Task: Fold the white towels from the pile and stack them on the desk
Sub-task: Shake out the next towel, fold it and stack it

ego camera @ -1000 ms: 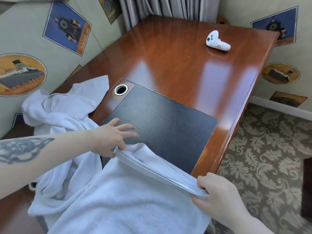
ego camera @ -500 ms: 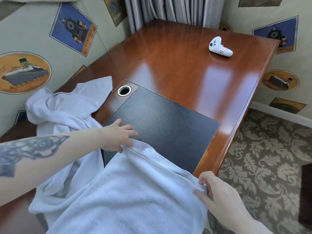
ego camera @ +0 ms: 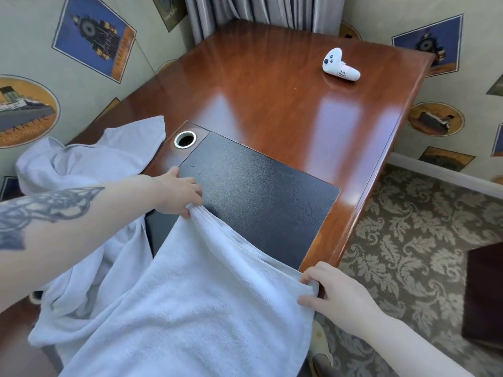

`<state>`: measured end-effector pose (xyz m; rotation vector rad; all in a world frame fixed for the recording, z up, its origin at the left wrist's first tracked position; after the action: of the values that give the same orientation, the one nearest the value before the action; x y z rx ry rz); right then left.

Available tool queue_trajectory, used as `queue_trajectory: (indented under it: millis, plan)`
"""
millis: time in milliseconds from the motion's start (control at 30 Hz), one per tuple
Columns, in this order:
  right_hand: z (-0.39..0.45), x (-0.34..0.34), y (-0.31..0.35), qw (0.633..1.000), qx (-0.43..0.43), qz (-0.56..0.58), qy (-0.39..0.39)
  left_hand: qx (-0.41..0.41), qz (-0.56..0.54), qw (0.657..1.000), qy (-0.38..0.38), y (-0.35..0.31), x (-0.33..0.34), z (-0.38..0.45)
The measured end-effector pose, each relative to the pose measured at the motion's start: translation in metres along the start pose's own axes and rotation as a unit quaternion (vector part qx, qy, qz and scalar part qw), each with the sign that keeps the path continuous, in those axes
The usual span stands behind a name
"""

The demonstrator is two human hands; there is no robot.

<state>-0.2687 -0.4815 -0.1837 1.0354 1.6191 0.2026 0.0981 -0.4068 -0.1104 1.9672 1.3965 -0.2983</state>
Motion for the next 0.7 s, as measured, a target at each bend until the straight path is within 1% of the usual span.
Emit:
queue_trajectory:
  millis: [167,233,300,367,500,533,600,633,700]
  plan:
    - [0.01,-0.001,0.005,0.998,0.031,0.043,0.041,0.008,0.004,1.0,-0.018,-0.003,0.0,0.002]
    - [0.012,-0.005,0.0,0.993,0.043,0.105,0.019,0.004,0.003,1.0,-0.024,-0.002,0.002,0.002]
    - [0.008,-0.009,-0.009,0.98,0.075,0.183,-0.016,-0.011,0.003,1.0,-0.023,-0.002,0.005,0.003]
    - [0.004,-0.012,-0.015,0.966,0.105,0.233,-0.034,-0.03,-0.004,0.999,-0.019,-0.004,0.008,0.005]
    - [0.002,-0.017,-0.016,0.957,0.125,0.255,-0.051,-0.044,-0.061,0.996,-0.036,-0.006,0.004,0.003]
    - [0.003,-0.022,-0.015,0.952,0.128,0.273,-0.059,-0.051,-0.094,0.994,-0.038,-0.003,0.0,-0.002]
    - [0.002,-0.032,-0.014,0.929,0.133,0.335,-0.08,-0.071,-0.214,0.974,-0.029,0.008,-0.01,-0.015]
    - [0.002,-0.041,-0.012,0.913,0.137,0.374,-0.089,-0.074,-0.293,0.953,-0.034,0.017,-0.017,-0.027]
    - [0.002,-0.055,-0.006,0.868,0.149,0.462,-0.103,-0.073,-0.452,0.887,-0.068,0.03,-0.031,-0.048]
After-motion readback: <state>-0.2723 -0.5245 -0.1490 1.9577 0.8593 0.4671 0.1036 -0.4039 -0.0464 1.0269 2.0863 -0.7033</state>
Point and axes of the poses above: each hand's wrist, its own z-axis towards the middle knuckle, its own x-axis out of the palm, y = z × x, the point moved 2 cm from there along z, towards the middle knuckle, and after that the axes turned 5 degrees about -x, right-handed, at the moved point
